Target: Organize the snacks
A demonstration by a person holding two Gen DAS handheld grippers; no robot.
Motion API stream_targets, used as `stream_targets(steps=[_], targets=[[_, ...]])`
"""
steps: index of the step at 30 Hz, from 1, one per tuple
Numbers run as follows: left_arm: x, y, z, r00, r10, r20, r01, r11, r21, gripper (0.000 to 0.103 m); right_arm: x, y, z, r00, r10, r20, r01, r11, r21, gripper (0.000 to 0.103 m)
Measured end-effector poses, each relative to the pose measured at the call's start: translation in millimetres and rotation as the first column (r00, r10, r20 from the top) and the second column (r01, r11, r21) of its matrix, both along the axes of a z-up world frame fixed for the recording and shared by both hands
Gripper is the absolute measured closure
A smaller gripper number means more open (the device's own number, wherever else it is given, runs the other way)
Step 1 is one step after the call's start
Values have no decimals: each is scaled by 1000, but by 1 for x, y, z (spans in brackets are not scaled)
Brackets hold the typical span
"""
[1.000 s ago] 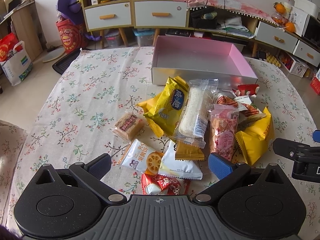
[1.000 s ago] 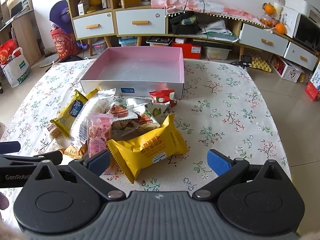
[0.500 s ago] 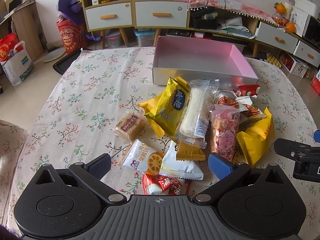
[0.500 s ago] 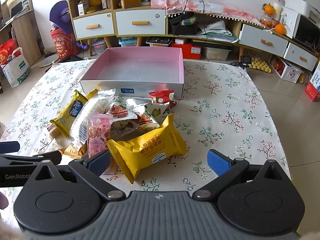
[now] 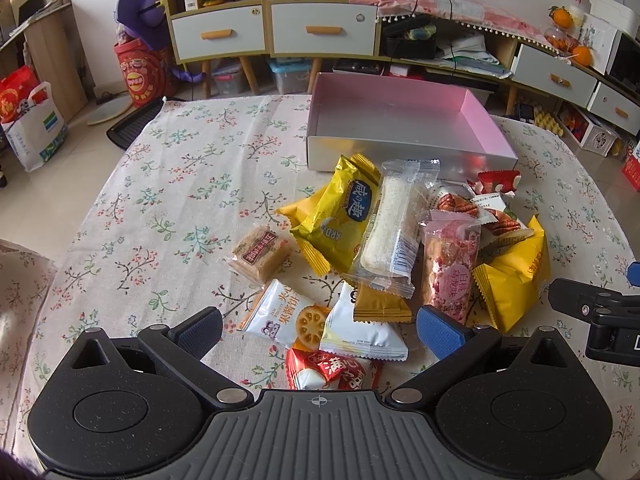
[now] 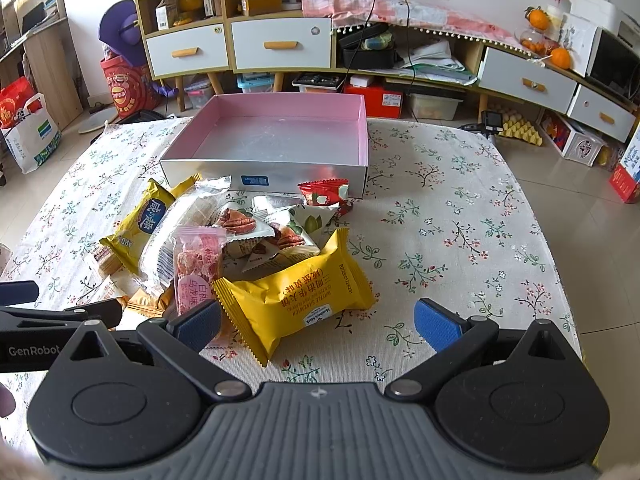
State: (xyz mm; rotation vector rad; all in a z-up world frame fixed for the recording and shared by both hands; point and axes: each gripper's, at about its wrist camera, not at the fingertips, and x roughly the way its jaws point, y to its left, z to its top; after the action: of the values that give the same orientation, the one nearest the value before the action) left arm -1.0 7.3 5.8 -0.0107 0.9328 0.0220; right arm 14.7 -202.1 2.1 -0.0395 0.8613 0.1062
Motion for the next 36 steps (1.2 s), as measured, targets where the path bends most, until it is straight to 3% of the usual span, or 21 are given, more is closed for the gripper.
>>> stream_targets(steps=[22,27,36], targets=[[0,3,0,1000,-2,-2,3,1000,6,0,-1,0,-1,1000,4,-3,-4,1000,-5,0],[3,7,-1,999,-33,-14,33,999,4,0,-1,0,-1,1000,1,-4,-1,1000,-7,0],[26,24,-7,989,-129,-65,124,990,-73,0,7,-2,-5,1000,20,-13,-19,999,32,0]])
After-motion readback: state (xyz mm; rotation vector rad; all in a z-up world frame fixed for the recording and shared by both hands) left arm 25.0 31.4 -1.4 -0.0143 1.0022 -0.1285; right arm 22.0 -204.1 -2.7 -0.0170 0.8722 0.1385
